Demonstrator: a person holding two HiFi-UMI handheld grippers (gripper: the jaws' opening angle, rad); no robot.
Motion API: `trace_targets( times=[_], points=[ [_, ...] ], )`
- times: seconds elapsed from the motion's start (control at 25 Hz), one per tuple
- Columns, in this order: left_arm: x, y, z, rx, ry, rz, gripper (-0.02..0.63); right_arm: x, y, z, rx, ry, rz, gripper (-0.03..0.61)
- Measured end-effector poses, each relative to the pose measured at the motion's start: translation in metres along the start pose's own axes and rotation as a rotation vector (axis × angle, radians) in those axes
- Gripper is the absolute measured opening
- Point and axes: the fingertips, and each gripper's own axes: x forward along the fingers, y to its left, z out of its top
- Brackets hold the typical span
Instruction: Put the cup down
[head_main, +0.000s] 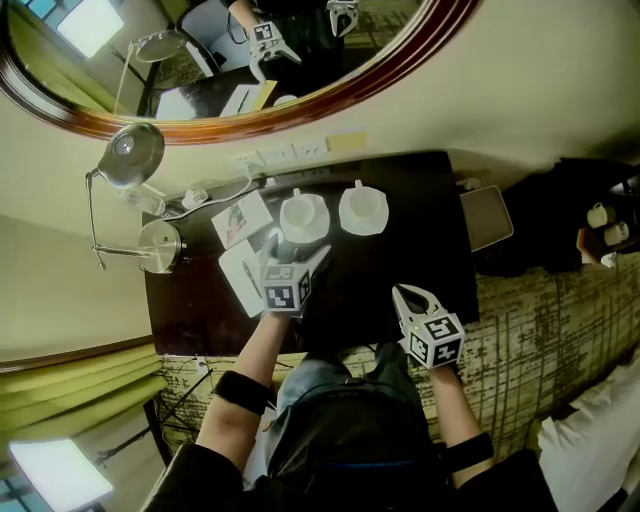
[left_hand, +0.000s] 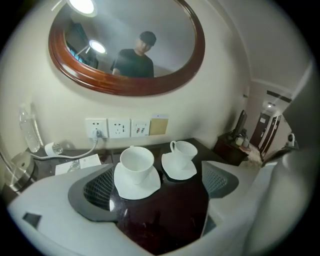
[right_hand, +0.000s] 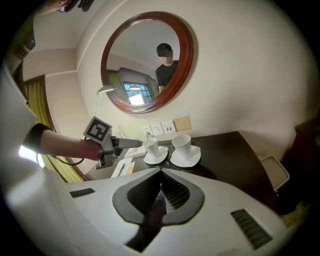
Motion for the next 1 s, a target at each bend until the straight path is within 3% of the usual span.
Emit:
trace_targets(
  times=[0.32,0.8,0.84,0.92,0.96,1.0],
  points=[
    [0.081,0.047,-0.004,0.114,0.099,0.037,0.597,0.010,-0.006,-0.016,0.045,-0.024,-0.041,0.002],
    [0.118,0.041,-0.005,0.208,0.194,-0.042,0.597,0.002,-0.018,-0.042,0.092,-0.035,-0.102,0.002],
    [0.118,0.041,-0.005,0.210,0.193,-0.039,0.590,0.001,-0.020,-0.043,0.093,-0.037,-0.108,0.002],
    [0.117,0.042,-0.001,0.208,0.185,-0.022,0.517,-0.001,-0.020,-0.042,0.099,-0.040,-0.111,0.002],
    [0.117,0.044,0.000,0.207,0.181,-0.012,0.447,-0.003,-0.019,-0.041,0.103,-0.041,-0.110,0.002],
    [0.118,0.046,0.000,0.209,0.180,-0.004,0.440,-0.004,-0.019,-0.041,0.105,-0.042,-0.110,0.002]
  ],
)
